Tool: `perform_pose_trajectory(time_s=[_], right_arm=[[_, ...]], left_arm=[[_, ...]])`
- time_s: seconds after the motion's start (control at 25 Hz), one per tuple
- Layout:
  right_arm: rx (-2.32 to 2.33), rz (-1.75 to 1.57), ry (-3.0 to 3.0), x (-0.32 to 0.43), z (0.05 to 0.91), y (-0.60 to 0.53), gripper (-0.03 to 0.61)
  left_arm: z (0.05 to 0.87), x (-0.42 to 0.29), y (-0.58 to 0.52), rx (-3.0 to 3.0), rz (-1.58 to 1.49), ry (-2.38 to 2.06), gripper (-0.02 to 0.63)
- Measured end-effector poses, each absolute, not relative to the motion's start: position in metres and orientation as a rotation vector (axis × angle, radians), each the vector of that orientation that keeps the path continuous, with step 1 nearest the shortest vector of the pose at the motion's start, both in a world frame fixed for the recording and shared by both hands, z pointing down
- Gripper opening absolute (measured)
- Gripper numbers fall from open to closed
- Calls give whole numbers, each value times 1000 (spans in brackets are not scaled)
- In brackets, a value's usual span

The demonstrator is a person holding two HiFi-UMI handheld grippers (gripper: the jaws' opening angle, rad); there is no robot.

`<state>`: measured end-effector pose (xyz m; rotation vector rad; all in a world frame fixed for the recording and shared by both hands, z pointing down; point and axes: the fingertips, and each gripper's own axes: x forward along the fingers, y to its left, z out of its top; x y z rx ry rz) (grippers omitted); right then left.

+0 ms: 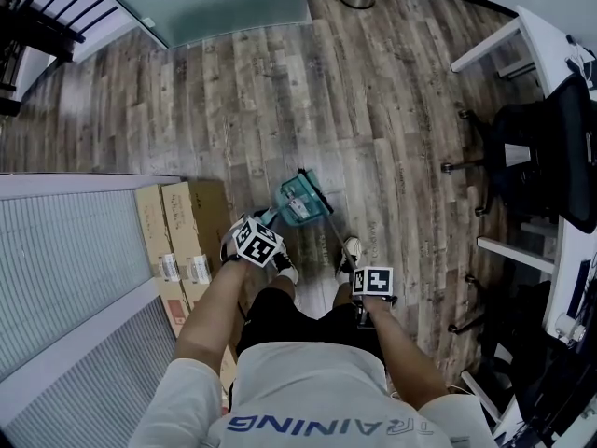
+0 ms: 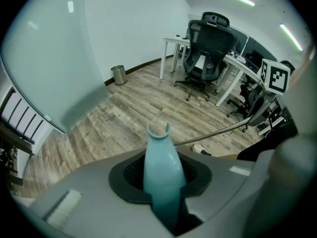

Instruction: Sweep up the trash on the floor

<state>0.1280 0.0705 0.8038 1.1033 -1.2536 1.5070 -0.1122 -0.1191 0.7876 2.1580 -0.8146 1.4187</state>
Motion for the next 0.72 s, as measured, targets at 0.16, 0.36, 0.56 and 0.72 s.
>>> perform_pose_trajectory(time_s=[0.16, 0.36, 0.56, 0.72], right_arm=[[1089, 1489, -1276, 131, 801, 73, 106], [1087, 1534, -1299, 141, 795, 77, 106], [1134, 1516, -1330, 153, 780, 73, 107], [1206, 1529, -1363, 164, 763, 67, 107]], left_arm=[[789, -113, -121, 2155, 1422, -814, 91], [792, -117, -120, 2137, 1425, -803, 92], [795, -119, -115, 2120, 1405, -797, 98], [786, -113, -116, 2156, 1314, -808, 243]])
